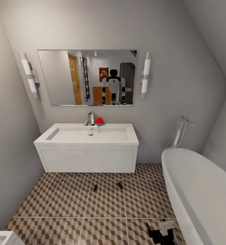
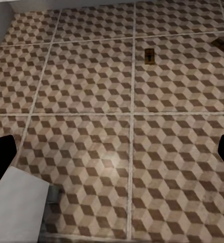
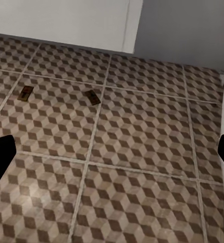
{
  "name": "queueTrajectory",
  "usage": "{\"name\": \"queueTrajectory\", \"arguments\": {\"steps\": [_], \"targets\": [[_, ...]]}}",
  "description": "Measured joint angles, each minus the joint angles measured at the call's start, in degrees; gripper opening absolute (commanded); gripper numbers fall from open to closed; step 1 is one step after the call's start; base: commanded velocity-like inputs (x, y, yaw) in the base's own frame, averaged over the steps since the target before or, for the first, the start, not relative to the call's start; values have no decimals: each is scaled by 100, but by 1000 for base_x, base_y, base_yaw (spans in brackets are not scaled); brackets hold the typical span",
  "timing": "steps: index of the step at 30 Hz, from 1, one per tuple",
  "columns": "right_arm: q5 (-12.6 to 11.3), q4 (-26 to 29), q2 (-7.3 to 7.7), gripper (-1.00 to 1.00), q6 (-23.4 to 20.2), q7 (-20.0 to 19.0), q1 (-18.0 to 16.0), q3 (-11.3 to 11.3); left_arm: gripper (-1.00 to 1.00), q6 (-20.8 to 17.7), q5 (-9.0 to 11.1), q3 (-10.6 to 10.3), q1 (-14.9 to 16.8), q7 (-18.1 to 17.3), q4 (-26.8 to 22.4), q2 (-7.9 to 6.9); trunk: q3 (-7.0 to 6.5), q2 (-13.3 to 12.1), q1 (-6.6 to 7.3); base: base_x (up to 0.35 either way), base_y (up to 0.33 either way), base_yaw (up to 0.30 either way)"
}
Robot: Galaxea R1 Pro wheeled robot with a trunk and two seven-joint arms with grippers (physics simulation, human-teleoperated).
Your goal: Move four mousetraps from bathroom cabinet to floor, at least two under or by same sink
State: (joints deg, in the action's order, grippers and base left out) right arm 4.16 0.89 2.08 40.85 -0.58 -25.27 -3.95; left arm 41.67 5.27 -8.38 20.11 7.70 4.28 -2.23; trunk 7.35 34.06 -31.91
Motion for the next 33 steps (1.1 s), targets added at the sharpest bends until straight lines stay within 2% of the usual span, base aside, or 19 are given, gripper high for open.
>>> {"name": "queueTrajectory", "arguments": {"steps": [10, 33], "targets": [[0, -5, -4, 100, -5, 7, 0, -2, 100, -109, 0, 0, -1, -5, -1, 0, 52, 0, 0, 0, 0, 133], [2, -5, -8, 100, 18, 24, 1, -2, 100, -210, 1, 1, 0, -6, -1, 1, -354, -924, 506, 0, 0, 7]]}}
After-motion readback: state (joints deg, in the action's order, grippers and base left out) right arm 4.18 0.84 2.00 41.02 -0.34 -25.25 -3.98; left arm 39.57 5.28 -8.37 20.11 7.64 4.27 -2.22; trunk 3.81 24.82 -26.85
